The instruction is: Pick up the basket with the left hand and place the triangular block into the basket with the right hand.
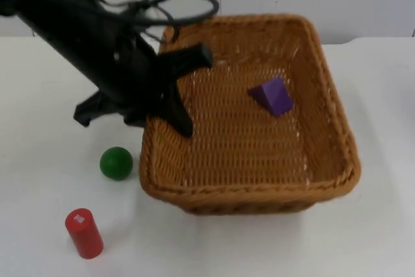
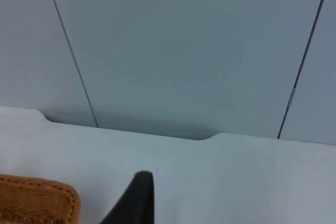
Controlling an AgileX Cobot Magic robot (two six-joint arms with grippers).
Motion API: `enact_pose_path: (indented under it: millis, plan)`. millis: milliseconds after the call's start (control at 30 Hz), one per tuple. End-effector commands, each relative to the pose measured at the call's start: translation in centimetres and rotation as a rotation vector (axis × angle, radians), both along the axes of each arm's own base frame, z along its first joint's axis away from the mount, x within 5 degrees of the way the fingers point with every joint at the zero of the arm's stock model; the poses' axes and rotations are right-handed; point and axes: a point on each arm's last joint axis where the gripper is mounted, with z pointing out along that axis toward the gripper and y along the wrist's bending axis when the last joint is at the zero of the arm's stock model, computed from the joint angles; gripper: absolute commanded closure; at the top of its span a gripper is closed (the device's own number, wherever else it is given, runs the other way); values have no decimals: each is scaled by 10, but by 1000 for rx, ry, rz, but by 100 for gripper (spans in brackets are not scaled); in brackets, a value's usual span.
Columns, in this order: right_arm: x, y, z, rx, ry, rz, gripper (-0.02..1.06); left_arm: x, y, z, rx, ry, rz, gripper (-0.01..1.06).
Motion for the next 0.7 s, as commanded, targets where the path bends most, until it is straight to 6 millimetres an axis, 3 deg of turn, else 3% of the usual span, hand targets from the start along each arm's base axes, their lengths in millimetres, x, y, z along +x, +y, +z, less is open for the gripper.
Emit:
enact_pose_path:
  millis: [0,133,367,667]
  plan:
    - [-3,0,2,-3,-6,6,0,2,-4,-2,-13,-6,2,105]
    - [-3,0,2,-3,-5,6,0,2,-17,-22,4,3,-18,105]
    - [-4,1,1,-3,11,12,0,8,-36,-36,1,-20,-34,105]
    - [-4,1,0,-3,18,14,0,36,-48,-46,-43,-17,-43,105]
